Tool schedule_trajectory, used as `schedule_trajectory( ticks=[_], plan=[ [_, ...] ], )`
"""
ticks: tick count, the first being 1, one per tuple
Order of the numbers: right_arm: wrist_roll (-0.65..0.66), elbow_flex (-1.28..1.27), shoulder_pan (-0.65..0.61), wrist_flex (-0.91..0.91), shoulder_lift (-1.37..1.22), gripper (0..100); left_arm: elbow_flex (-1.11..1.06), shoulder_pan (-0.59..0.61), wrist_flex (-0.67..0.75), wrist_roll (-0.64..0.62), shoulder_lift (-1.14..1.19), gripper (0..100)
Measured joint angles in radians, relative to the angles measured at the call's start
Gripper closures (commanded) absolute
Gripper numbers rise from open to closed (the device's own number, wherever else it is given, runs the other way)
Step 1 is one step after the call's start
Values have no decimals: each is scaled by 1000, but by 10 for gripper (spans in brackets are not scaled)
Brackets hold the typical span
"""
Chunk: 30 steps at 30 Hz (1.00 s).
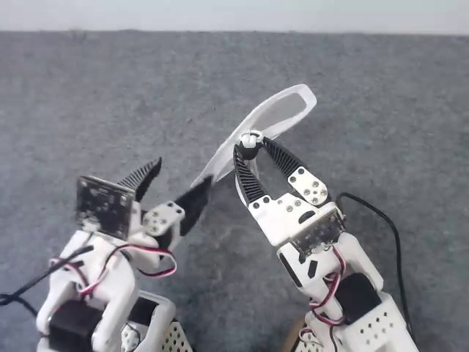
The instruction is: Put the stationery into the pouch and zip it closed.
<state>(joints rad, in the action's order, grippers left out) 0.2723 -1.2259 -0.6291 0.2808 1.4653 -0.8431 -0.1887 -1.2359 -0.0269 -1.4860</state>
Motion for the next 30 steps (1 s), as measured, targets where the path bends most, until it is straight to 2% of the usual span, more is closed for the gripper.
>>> schedule_trajectory(
  ticks=[7, 17, 27, 30],
  plan=[
    [44, 2, -3, 37, 12, 992, -58, -78, 5, 63, -25, 705],
    [180, 86, -3, 253, 21, 992, -273, -80, 233, 135, -21, 706],
    [192, 91, -3, 278, 34, 992, -354, -91, 358, 135, -17, 711],
    [193, 91, -3, 278, 34, 992, -377, -87, 396, 135, -17, 760]
  ],
)
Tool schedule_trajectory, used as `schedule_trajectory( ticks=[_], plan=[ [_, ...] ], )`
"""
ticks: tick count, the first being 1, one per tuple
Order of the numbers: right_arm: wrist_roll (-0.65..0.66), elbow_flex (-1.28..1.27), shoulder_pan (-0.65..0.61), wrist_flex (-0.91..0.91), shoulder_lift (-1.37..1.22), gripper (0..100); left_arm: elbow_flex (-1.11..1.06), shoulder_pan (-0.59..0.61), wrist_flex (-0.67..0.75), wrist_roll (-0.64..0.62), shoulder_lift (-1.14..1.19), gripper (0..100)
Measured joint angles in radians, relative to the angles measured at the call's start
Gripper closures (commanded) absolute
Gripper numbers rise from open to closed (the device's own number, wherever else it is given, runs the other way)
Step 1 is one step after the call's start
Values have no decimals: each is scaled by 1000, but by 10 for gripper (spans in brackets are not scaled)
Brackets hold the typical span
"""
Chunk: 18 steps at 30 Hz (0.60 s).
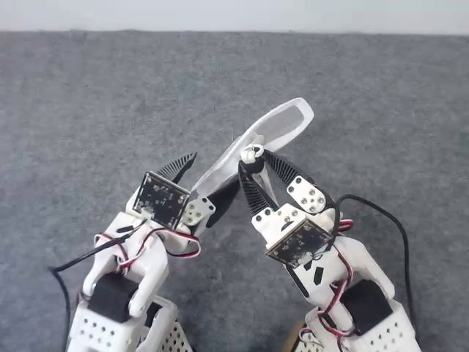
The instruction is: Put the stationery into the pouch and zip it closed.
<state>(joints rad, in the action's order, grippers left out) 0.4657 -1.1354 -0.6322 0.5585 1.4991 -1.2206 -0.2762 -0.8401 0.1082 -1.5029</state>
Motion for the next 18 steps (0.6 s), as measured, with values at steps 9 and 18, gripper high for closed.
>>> schedule_trajectory(
  ticks=[9, 18],
  plan=[
    [2, 0, 2, 0, -2, 992, -107, -74, 180, 0, 2, 824],
    [2, 0, 0, 0, -2, 992, -146, -121, 258, 0, 0, 913]
  ],
)
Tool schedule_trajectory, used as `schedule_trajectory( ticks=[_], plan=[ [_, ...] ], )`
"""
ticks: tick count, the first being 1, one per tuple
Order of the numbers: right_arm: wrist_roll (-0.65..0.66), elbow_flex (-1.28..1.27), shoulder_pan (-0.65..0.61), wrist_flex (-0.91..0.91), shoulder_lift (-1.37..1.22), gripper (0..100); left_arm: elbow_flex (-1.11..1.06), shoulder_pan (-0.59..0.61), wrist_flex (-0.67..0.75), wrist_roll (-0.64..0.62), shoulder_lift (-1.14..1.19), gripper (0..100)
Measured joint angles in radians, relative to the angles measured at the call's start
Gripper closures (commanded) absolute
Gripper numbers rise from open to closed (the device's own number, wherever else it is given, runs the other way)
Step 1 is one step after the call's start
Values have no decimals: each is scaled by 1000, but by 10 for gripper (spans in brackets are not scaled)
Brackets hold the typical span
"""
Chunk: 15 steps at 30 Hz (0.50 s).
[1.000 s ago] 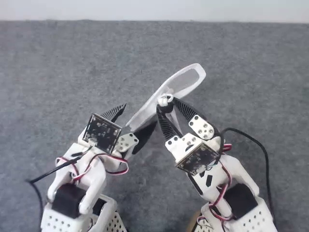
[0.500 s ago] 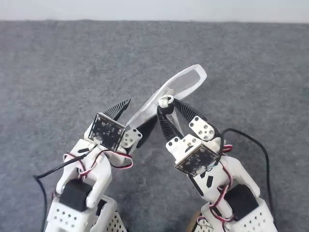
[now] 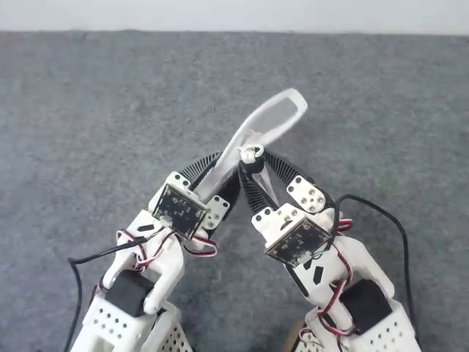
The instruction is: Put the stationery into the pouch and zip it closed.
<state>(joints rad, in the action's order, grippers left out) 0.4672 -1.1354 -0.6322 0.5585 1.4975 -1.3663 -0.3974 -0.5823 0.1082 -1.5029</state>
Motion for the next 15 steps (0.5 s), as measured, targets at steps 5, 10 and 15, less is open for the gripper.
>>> schedule_trajectory(
  ticks=[5, 10, 15],
  plan=[
    [0, 0, 0, 0, 0, 992, 0, 2, 8, 0, 0, 968],
    [0, -2, 0, -26, 0, 992, 0, -3, 8, 3, 0, 991],
    [0, -31, 0, -124, -3, 992, 0, -3, 8, 3, 0, 991]
  ],
)
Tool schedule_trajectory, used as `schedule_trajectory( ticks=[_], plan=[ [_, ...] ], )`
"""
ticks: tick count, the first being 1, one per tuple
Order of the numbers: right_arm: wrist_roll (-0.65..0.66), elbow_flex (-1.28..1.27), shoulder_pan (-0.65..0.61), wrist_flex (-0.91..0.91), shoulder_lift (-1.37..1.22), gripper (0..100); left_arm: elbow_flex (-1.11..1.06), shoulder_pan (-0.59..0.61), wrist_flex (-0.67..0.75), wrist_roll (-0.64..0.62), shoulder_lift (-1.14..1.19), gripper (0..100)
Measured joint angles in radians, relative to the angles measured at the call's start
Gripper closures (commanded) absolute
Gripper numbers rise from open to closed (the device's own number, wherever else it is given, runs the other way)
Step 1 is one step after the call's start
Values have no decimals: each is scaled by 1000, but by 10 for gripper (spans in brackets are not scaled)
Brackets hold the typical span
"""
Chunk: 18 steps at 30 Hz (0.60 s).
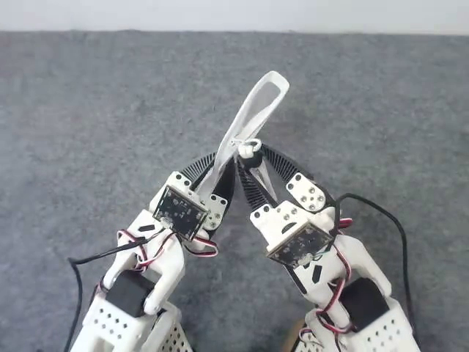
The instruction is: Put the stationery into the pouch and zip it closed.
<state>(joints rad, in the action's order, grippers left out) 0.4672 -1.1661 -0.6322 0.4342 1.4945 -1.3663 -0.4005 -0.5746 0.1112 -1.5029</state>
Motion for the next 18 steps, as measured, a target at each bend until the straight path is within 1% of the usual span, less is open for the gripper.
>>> schedule_trajectory(
  ticks=[2, 7, 9, 14, 18],
  plan=[
    [0, -20, 6, -49, 0, 992, 0, 0, 0, 0, 0, 991],
    [-2, -83, 74, -190, -2, 992, 0, -2, -2, 0, 0, 991],
    [-40, -98, 101, -232, -2, 992, 0, -2, -2, 9, 0, 991],
    [-86, -100, 129, -262, -6, 992, 2, -2, -2, 55, -9, 991],
    [-94, -100, 140, -327, -94, 992, 2, -2, -2, 57, -8, 991]
  ],
)
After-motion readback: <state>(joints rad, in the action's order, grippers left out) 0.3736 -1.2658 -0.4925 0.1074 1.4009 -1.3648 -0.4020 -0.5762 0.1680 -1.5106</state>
